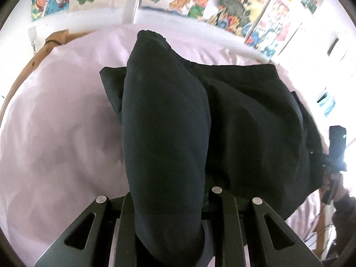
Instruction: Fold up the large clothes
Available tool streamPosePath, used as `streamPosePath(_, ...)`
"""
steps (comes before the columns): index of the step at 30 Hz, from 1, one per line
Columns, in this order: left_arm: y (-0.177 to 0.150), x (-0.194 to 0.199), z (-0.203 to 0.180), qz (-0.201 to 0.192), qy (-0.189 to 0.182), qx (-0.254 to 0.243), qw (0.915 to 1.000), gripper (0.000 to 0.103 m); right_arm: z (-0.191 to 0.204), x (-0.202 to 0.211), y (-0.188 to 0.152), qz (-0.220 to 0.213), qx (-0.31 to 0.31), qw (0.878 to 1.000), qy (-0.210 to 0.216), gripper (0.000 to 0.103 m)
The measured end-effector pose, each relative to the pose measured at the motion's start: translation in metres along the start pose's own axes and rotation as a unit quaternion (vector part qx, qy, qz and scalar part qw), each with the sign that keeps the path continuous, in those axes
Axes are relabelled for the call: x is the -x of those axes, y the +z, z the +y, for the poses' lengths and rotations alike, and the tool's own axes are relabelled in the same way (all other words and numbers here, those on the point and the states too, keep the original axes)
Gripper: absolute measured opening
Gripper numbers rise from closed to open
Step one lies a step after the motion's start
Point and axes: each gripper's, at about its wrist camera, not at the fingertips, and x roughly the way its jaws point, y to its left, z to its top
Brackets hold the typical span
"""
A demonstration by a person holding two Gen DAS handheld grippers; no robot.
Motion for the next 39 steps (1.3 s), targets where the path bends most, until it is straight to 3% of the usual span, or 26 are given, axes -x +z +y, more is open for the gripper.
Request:
streamPosePath(4, 0.0, -0.026, 0.013, 0.01, 0.01, 0.03, 0.9995, 0.023, -0.016, -0.018, -0.004, 0.012, -0.023, 1.0, -0.009, 0.032)
streamPosePath(7, -0.002, -0.034, 0.021, 0.01, 0.019, 0.042, 0.9989, 0.036, -0.018, -0.021, -0.002, 0.013, -0.025, 0.999, -0.015, 0.042)
streamPosePath(13, -0.005, -0.033, 0.039, 0.018, 0.034, 0.112, 0.993, 0.062, -0.018, -0.021, -0.003, 0.011, -0.027, 0.997, -0.066, 0.073)
streamPosePath(17, -0.011, -0.015, 0.034, 0.001, 0.081, 0.102, 0.9916, 0.078, -0.011, -0.009, -0.005, -0.004, -0.021, 0.99, -0.137, 0.09)
streamPosePath(19, -0.014, -0.005, 0.026, -0.017, 0.091, 0.092, 0.9914, 0.087, -0.001, 0.002, -0.006, -0.021, -0.009, 0.988, -0.155, 0.092)
streamPosePath(21, -0.019, 0.003, 0.019, -0.026, 0.105, 0.087, 0.9902, 0.099, 0.01, 0.012, -0.007, -0.036, -0.001, 0.985, -0.167, 0.103)
streamPosePath(26, -0.033, 0.021, -0.011, -0.068, 0.115, 0.077, 0.9881, 0.101, 0.037, 0.036, -0.02, -0.082, 0.002, 0.98, -0.18, 0.103)
streamPosePath(33, -0.055, 0.052, -0.04, -0.118, 0.128, 0.081, 0.9815, 0.101, 0.083, 0.041, -0.048, -0.11, 0.033, 0.975, -0.192, 0.103)
streamPosePath(39, -0.087, 0.088, -0.081, -0.173, 0.137, 0.022, 0.9751, 0.101, 0.107, 0.062, -0.077, -0.155, 0.026, 0.97, -0.186, 0.103)
